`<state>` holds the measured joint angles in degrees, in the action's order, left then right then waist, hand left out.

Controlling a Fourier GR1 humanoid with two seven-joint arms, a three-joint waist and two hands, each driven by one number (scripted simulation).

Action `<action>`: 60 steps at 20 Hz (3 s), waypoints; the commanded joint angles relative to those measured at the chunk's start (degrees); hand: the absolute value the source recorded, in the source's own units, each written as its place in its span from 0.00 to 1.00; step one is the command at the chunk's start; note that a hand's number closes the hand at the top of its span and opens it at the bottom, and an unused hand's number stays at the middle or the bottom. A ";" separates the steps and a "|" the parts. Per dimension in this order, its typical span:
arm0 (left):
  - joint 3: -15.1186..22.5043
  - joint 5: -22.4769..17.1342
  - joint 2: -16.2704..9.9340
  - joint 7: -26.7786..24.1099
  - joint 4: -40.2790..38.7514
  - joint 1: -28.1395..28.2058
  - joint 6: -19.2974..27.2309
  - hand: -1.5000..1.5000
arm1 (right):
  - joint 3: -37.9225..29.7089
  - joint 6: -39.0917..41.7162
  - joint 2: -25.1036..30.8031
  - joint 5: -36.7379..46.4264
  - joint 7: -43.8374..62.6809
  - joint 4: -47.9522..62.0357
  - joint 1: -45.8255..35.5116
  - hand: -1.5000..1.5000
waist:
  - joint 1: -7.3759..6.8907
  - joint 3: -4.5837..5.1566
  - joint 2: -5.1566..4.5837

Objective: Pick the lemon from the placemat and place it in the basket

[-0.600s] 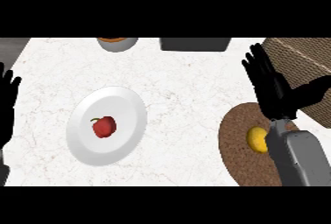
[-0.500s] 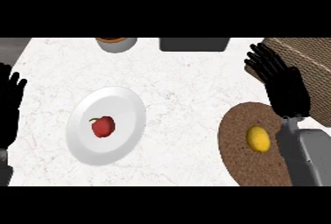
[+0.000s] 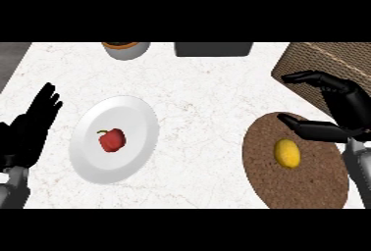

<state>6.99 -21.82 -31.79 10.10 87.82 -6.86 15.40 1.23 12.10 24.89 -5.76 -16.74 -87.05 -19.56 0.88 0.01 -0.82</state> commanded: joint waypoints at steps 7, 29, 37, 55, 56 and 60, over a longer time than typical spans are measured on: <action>-1.90 -0.09 0.80 -1.91 -11.90 -4.99 -7.36 0.50 | 13.15 -15.83 -9.70 22.02 15.78 -13.40 2.58 0.00 | -0.26 0.10 0.94; -0.84 2.84 3.92 -0.76 -10.47 -5.12 -6.52 0.50 | -5.10 32.10 22.62 -2.09 66.13 -15.03 -12.77 0.00 | -0.17 0.03 0.99; -2.20 4.41 6.76 -1.33 -8.23 -3.03 -6.39 0.50 | -17.75 31.10 24.28 -14.28 64.99 -26.18 1.41 0.00 | 0.07 -0.02 1.10; -6.17 7.05 6.92 -2.17 -10.16 -3.17 -11.37 0.50 | -10.89 13.55 -2.15 30.78 21.05 -20.76 23.39 0.00 | -1.03 -0.07 0.75; -5.74 7.68 6.27 2.68 -5.85 -3.96 -9.76 0.50 | -9.88 13.07 -2.86 29.03 26.30 -15.89 14.77 0.00 | -1.66 -0.06 0.75; -6.76 8.02 8.89 -0.38 -9.99 -4.92 -12.08 0.50 | -9.08 9.81 -6.07 30.75 19.74 -10.80 16.14 0.00 | -1.04 -0.03 0.78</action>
<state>0.96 -14.19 -24.03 10.63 77.71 -12.70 4.70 -9.81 25.29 21.95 22.07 7.44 -102.80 -2.89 -0.17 -0.04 -0.09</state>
